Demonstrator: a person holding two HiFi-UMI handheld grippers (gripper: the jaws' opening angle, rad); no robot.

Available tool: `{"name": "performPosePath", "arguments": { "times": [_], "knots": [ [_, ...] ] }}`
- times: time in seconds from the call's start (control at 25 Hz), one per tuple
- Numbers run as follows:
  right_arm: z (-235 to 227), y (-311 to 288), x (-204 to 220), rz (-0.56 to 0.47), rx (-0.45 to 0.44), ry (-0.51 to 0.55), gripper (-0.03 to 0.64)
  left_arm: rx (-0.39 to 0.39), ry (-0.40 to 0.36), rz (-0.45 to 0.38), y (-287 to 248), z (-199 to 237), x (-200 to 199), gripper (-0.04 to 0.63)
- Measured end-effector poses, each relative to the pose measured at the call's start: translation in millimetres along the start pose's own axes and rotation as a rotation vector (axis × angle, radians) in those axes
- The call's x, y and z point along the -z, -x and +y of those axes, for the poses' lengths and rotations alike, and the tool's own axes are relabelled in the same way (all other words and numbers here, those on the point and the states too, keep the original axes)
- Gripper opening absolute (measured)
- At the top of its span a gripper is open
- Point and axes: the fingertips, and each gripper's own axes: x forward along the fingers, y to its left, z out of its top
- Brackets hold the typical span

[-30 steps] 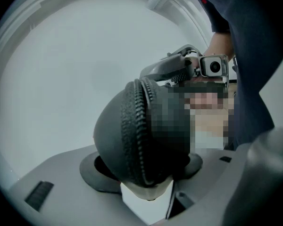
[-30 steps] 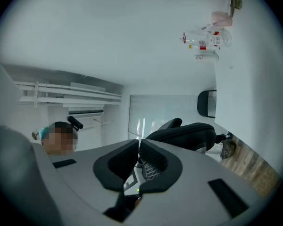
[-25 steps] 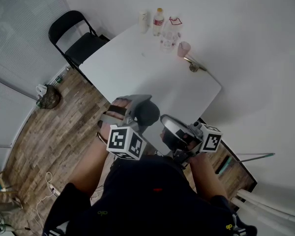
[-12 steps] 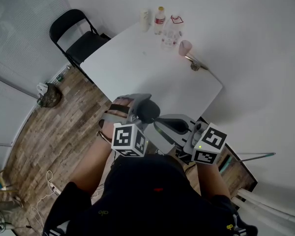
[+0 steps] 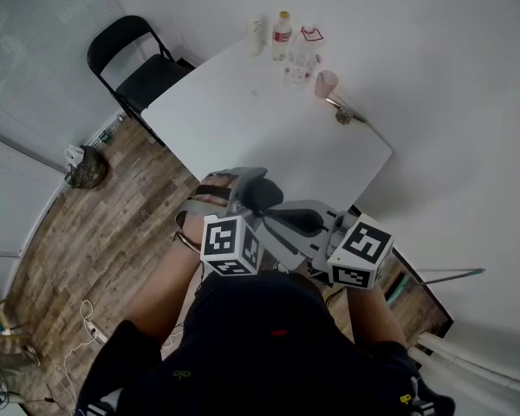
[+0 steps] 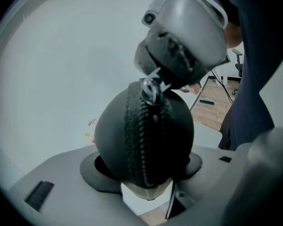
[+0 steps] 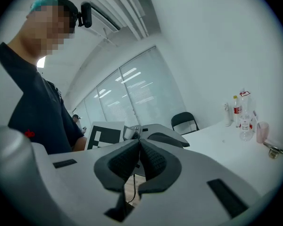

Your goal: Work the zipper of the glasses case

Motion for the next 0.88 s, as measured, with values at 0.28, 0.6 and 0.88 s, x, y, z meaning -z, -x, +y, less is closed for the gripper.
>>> {"name": "performPosePath", "arguments": {
  "times": [0.28,0.6,0.88],
  "knots": [
    [-7.3,23.2,-33.7,-0.154,0.075,0.126,0.023,-0.011,0.325,-0.205,16.9,25.0,-16.3,0.279],
    [-88.0,90.5,-51.3,-0.369,0.435,0.120,0.021,-0.122,0.640,-0.450,60.7,87.3,-19.6,0.279],
    [-135.0,133.7,-33.1,-0.322,0.730,0.154,0.020,-0.281,0.804,-0.542,90.2,123.0,23.0,0.279]
  ]
}}
